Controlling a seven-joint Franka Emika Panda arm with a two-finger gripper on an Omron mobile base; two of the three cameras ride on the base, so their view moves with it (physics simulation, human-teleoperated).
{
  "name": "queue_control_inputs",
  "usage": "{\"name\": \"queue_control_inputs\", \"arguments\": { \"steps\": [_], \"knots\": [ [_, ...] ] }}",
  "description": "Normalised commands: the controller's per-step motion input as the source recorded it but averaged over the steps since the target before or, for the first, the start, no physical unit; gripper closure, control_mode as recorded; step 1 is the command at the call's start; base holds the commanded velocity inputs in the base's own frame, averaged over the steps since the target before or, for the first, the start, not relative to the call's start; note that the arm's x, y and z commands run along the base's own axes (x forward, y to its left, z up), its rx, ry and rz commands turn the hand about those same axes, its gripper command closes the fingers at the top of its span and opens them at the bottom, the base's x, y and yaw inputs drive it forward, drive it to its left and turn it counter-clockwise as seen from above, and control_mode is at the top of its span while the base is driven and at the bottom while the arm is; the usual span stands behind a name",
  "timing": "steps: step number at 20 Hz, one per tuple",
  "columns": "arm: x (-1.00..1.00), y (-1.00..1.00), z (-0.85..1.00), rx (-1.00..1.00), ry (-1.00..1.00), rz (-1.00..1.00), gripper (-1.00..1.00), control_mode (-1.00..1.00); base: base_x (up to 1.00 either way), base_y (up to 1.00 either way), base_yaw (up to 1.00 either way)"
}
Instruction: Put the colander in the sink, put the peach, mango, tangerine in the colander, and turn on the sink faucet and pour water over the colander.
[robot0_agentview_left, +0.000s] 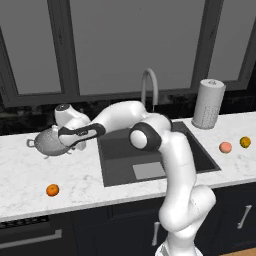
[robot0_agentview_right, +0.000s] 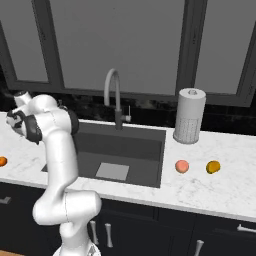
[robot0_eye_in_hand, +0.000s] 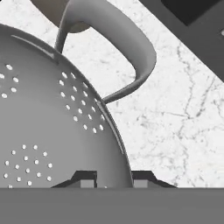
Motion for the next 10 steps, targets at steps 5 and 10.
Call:
{"name": "queue_control_inputs", "arguments": {
  "steps": [5, 10],
  "knots": [
    [-0.69, -0.60, 0.04, 0.33, -0.07, -0.24, 1.00, -1.00, 0.00, 0.00, 0.00],
    [-1.00, -0.60, 0.19, 0.35, -0.13, -0.28, 1.00, -1.00, 0.00, 0.00, 0.00]
  ]
}}
